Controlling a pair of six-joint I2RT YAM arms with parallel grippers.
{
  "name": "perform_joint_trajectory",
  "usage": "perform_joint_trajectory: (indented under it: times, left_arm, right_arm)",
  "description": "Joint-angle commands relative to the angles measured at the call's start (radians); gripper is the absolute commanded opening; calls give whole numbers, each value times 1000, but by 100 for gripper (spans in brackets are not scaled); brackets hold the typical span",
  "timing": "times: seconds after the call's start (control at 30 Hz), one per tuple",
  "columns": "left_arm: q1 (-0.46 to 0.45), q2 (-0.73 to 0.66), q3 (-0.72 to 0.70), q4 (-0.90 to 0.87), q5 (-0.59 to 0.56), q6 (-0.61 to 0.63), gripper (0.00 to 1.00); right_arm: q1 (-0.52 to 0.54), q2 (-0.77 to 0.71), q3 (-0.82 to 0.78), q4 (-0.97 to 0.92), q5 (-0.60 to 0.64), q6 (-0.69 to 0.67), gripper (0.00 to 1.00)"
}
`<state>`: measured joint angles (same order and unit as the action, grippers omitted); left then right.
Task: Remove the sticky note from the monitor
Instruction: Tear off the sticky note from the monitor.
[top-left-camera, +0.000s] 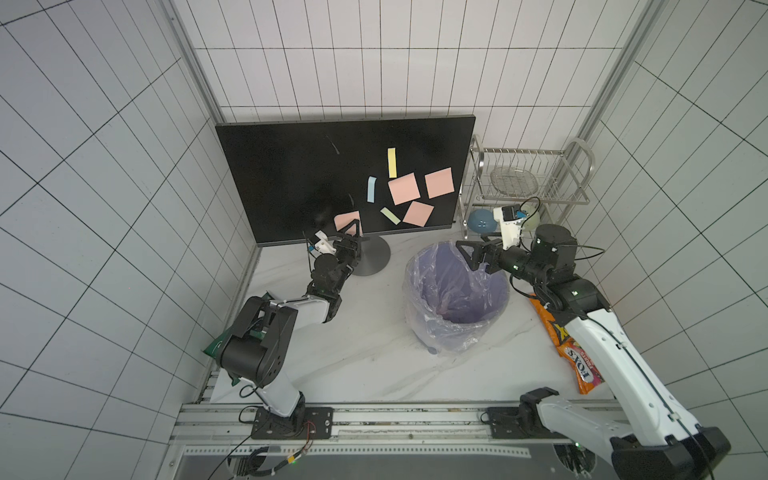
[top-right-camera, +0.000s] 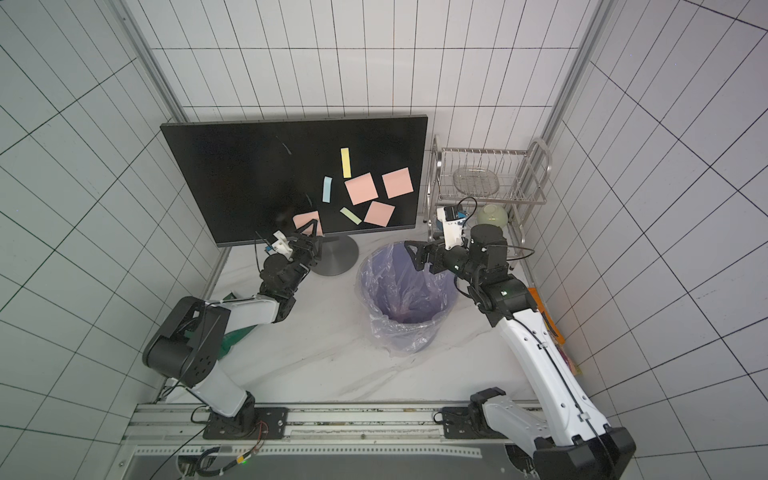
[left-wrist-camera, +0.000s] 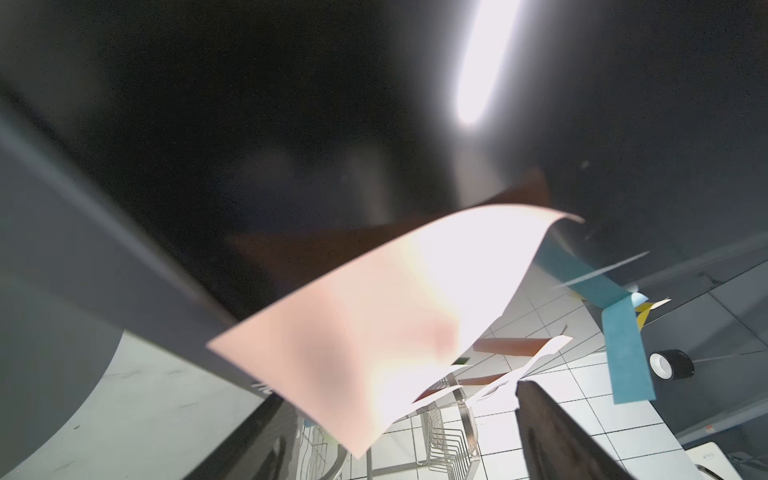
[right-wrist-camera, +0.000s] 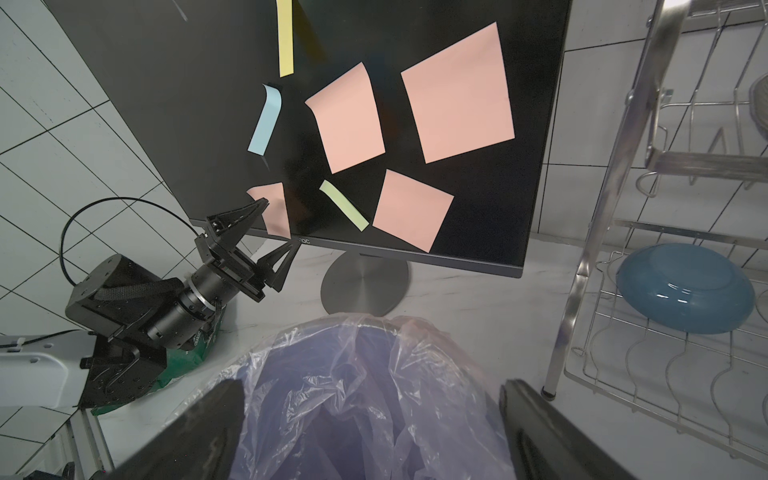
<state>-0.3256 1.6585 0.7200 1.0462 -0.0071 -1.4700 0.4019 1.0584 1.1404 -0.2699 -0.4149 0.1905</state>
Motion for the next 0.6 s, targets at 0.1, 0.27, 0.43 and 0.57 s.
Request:
perform_joint_trajectory:
  times: [0.1,0.27,0.43,0.57]
  left_arm:
    - [24,14,33,39,20,-17,81]
    - [33,53,40,86,44,-60,79]
    - [30,64,64,83,61,-63,78]
    - [25,64,60,81,56,-54,79]
  right_arm:
    - [11,-2,-6,27,-1,-10,99]
    - [12,-2,-6,33,-6,-5,99]
    - [12,2,-7,37,-11,-4,99]
    - [12,4,-7,39,-13,-6,99]
